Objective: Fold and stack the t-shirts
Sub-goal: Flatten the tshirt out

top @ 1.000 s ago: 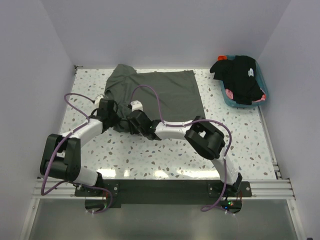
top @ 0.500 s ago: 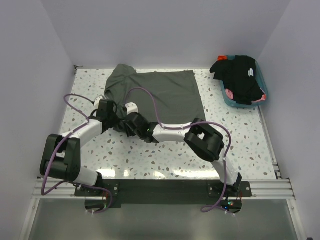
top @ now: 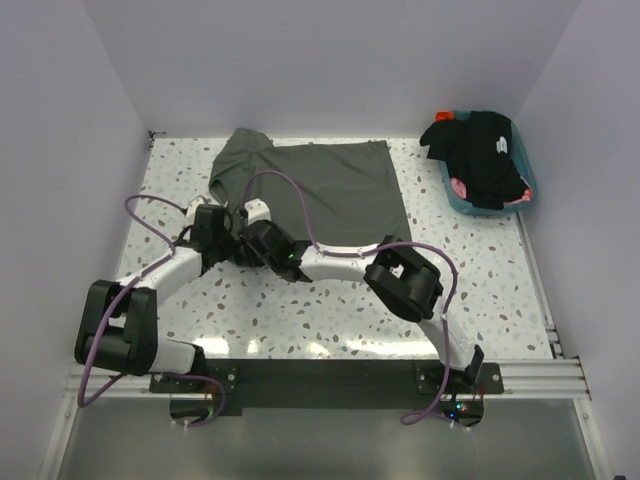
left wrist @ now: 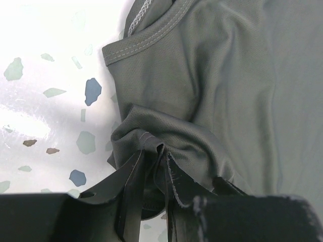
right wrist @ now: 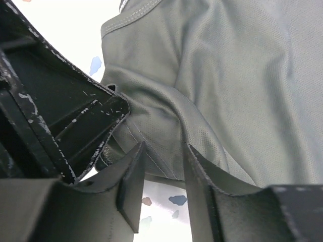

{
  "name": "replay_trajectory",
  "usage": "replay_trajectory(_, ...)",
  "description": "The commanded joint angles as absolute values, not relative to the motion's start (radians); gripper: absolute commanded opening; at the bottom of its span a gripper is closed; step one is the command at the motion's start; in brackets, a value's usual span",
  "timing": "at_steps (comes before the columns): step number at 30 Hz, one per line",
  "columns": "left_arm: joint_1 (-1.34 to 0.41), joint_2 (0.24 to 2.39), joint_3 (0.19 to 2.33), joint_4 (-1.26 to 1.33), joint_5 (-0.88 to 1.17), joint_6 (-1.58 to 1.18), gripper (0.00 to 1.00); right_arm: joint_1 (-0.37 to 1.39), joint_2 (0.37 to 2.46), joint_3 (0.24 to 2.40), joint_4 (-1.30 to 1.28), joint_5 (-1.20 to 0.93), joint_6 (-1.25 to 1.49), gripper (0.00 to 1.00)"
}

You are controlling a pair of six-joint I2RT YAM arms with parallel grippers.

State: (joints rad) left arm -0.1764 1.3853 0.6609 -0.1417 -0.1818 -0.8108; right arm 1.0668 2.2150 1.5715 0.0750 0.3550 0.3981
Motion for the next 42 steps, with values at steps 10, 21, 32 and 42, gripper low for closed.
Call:
replay_trajectory(10,-0.167,1.374,0.646,-0.101,-0.178,-0.819,0.26,1.097,2.111,1.480,0.155,0.393,0.380,0.43)
replay_trajectory(21,-0.167,1.373,0.641,-0.106,-0.179,-0.818,0.26,1.124,2.164,1.534,0.124,0.440,0.379,0.49)
replay_trajectory(32,-0.167,1.356,0.627,-0.109,-0.184,-0.818,0.26,1.124,2.249,1.634,0.071,0.474,0.367,0.50)
replay_trajectory(42,-0.167,1.359,0.621,-0.107,-0.187,-0.818,0.26,1.124,2.258,1.608,0.087,0.479,0.377,0.50)
